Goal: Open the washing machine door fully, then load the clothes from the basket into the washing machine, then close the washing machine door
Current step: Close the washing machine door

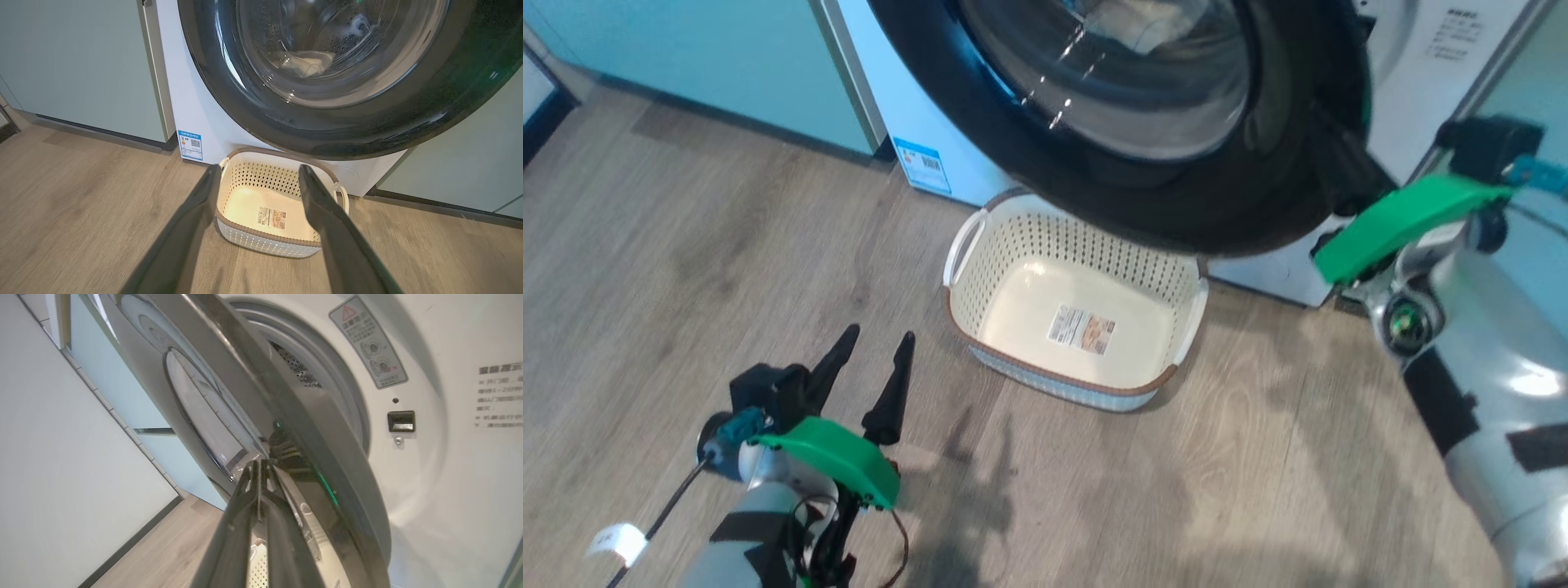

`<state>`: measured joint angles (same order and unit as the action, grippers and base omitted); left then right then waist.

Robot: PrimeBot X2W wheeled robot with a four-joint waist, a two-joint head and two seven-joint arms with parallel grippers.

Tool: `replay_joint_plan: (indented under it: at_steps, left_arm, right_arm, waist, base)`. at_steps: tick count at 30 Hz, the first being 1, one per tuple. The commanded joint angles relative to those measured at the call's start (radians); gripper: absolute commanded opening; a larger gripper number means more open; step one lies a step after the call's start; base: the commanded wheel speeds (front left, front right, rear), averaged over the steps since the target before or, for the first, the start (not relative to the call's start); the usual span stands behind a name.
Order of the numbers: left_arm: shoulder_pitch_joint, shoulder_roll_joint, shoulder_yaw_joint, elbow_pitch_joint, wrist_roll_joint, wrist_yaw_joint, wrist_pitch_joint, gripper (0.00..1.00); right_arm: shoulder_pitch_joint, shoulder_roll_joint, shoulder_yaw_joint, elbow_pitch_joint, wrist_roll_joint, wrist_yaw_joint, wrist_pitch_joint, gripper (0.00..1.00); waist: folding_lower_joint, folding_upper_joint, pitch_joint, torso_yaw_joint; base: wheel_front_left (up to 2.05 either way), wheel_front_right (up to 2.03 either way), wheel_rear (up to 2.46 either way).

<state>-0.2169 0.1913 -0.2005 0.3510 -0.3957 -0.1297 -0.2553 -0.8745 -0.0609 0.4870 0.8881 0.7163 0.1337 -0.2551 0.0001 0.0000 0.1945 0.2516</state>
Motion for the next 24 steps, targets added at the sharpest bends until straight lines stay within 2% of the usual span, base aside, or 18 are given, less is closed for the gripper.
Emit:
replay_joint_plan:
  at_steps: [1, 12, 24]
  left_arm:
    - [-0.049, 0.015, 0.028, -0.031, 0.007, -0.001, -0.006, 1.0]
    - [-0.115, 0.001, 0.006, -0.048, 0.005, -0.001, -0.006, 1.0]
    - [-0.146, -0.009, 0.004, -0.049, 0.003, -0.001, -0.006, 1.0]
  right_arm:
    - [-0.057, 0.011, -0.005, -0.009, 0.006, -0.003, -0.007, 0.0]
    - [-0.23, 0.011, -0.117, 0.096, -0.059, -0.003, -0.007, 0.0]
    - [-0.309, 0.011, -0.216, 0.136, -0.11, -0.003, -0.007, 0.0]
  waist:
    - [-0.0001, 0.0, 0.025, 0.004]
    - [-0.0001, 0.0, 0.131, 0.017]
    - [-0.0001, 0.0, 0.166, 0.018]
  base:
    - [0.0, 0.0, 0.0]
    - [0.0, 0.0, 0.0]
    - [0.0, 0.0, 0.0]
